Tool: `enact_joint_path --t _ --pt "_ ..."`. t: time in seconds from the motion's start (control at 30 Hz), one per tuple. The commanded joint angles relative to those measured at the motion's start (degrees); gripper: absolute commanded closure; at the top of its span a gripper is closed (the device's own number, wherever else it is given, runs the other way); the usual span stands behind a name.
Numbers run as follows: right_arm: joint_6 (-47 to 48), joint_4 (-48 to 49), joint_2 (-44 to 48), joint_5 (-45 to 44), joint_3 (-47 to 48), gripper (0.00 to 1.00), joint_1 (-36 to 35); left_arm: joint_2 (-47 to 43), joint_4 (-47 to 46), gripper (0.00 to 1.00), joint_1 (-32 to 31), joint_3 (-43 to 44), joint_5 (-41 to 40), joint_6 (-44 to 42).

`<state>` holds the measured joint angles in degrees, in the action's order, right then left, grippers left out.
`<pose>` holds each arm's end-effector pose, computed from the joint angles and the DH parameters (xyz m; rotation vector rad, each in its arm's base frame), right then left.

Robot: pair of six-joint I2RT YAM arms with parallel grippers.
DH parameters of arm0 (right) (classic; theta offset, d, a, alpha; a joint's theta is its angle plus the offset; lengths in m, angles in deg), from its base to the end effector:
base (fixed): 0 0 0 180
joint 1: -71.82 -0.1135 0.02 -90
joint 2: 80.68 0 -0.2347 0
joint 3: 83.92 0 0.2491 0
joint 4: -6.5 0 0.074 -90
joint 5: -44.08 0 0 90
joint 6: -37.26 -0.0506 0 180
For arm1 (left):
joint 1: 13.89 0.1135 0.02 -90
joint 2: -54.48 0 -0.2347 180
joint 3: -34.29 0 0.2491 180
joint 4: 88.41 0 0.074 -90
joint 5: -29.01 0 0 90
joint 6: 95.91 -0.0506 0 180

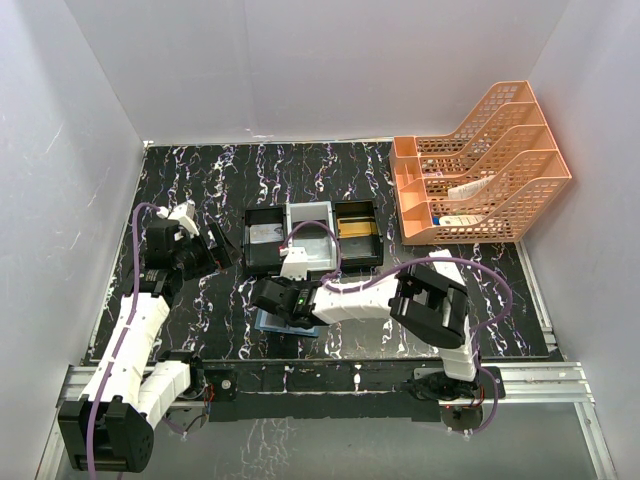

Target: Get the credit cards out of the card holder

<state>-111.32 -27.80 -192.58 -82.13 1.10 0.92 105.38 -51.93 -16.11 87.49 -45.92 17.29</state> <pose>0.1543 0.3541 0.1180 -0.0561 2.3660 0.2190 0.2218 -0.0218 0.2366 -0.2477 2.1800 -0.5375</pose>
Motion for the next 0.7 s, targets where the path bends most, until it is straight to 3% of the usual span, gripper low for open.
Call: enact_joint_path --t 0.0,0.13,0.33,0.53,0.67 --pt "-1.7 -3.6 -3.2 -0.2 0.1 0.55 0.1 -0.6 0.2 0.02 0.1 -0.1 1.8 0.3" --pt "-0.8 -0.2 -2.0 1.3 -2.4 0.64 0.1 -0.1 -0.6 0.04 0.2 -1.8 6.6 4.7" --pt "0.7 5.5 0.4 4.6 -6.3 0.83 0.7 -1.5 -9.0 0.12 -0.2 -9.8 17.0 17.0" --pt "1.7 12.4 2.4 10.0 -11.0 0.97 2.7 -0.5 -8.6 0.18 -2.4 -14.5 16.9 18.1" --pt "1.7 18.0 4.2 14.7 -15.2 1.00 4.5 -1.2 -10.7 0.25 -5.1 -17.0 15.7 20.7"
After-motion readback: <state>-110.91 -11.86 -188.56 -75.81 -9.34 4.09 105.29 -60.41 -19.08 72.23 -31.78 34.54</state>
